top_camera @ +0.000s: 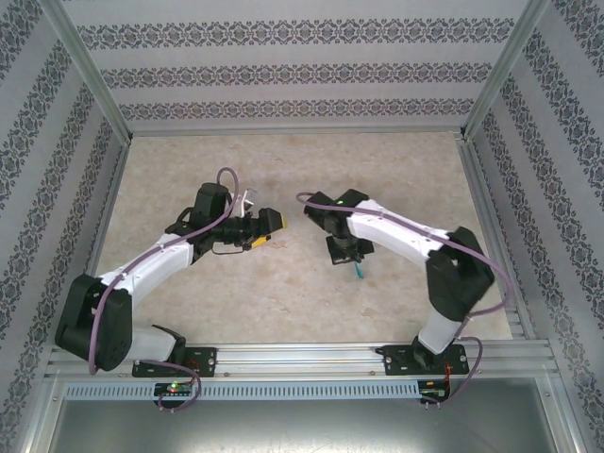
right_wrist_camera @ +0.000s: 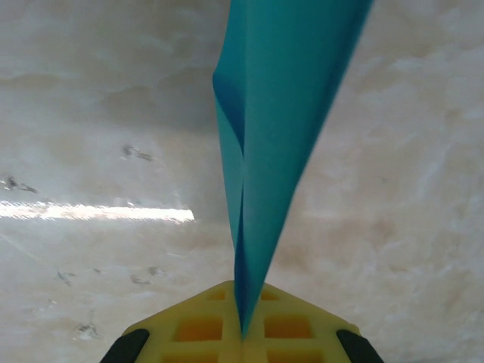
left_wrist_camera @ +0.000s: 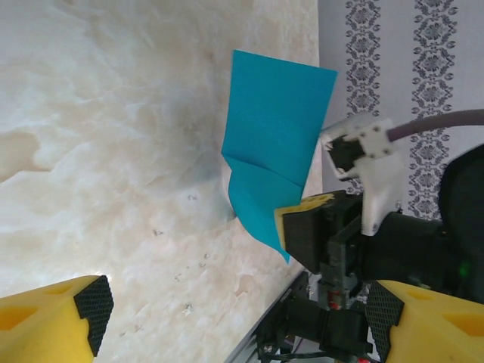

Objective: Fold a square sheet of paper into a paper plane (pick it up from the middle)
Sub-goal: Turn over the paper at the center of the table.

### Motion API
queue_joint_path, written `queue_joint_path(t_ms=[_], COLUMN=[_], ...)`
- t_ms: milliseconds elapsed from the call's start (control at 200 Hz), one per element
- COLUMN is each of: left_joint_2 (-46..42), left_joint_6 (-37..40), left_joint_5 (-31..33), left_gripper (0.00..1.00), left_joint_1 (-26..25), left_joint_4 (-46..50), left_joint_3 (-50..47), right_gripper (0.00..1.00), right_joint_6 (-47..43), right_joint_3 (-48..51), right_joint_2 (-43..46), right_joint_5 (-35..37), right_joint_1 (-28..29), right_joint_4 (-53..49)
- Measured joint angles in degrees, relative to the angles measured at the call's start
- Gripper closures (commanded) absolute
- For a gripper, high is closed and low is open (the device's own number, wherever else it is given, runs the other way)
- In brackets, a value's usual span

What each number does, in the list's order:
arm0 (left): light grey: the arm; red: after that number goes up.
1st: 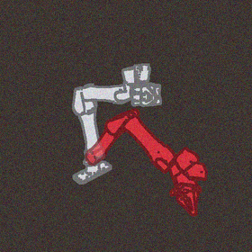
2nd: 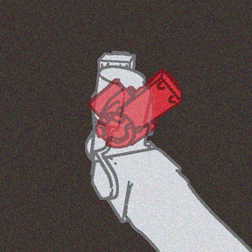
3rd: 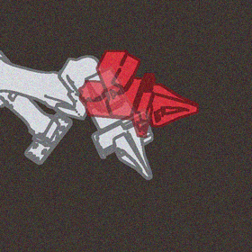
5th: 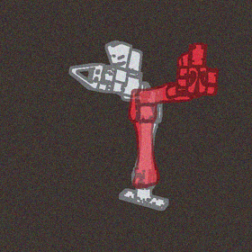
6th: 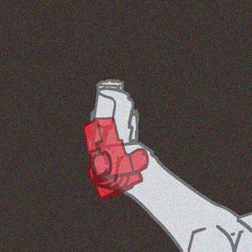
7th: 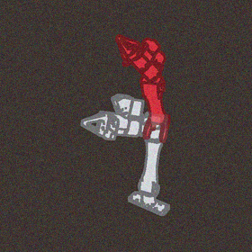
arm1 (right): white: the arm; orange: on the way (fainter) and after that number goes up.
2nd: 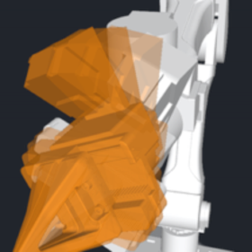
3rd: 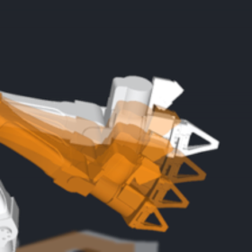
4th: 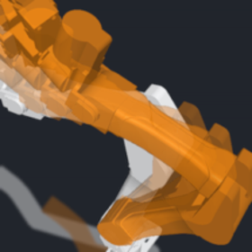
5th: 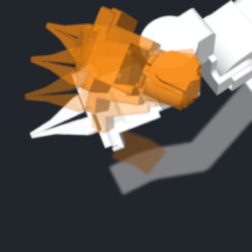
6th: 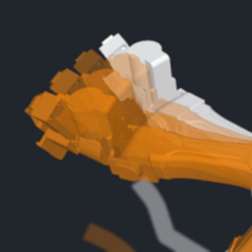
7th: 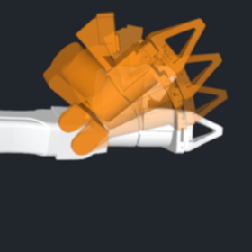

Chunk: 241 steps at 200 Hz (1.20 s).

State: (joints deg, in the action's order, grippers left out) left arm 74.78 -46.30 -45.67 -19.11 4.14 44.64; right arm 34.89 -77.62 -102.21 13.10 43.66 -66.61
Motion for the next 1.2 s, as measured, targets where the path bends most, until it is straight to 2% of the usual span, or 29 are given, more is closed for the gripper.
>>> queue_joint_path(t_ms=[175, 300, 495, 610, 744, 989, 1204], left_joint_2=[-5.44, -7.78, -10.47, -10.38, -9.57, -6.49, -1.27], left_joint_6=[0.87, 1.81, 3.28, 3.76, 3.96, 4.04, 4.15], left_joint_5=[1.79, 2.54, 2.84, 2.82, 2.82, 2.34, 1.99], left_gripper=[0.10, 0.10, 0.10, 0.10, 0.10, 0.14, 0.30], left_joint_1=[3.17, 4.50, 5.62, 5.75, 5.75, 5.75, 4.98], left_joint_4=[4.46, 7.82, 11.65, 12.57, 12.66, 12.59, 11.98], left_joint_3=[-2.05, -2.05, -2.05, -2.08, -2.08, -2.10, -1.70], right_gripper=[0.82, 0.79, 0.79, 0.66, 0.64, 0.58, 0.56], right_joint_6=[-0.98, -1.09, -1.03, -0.98, -0.79, 0.26, 2.03], right_joint_3=[-4.68, -6.51, -6.60, -5.22, -1.62, 8.66, 16.61], right_joint_2=[-7.23, -10.64, -12.02, -12.02, -11.85, -4.17, 4.42], right_joint_5=[-2.93, -6.84, -12.61, -15.63, -19.58, -27.71, -32.48], right_joint_1=[3.61, 5.64, 6.88, 6.84, 6.82, 4.33, -0.15], right_joint_4=[1.01, 4.13, 10.51, 15.45, 21.77, 34.47, 43.06])
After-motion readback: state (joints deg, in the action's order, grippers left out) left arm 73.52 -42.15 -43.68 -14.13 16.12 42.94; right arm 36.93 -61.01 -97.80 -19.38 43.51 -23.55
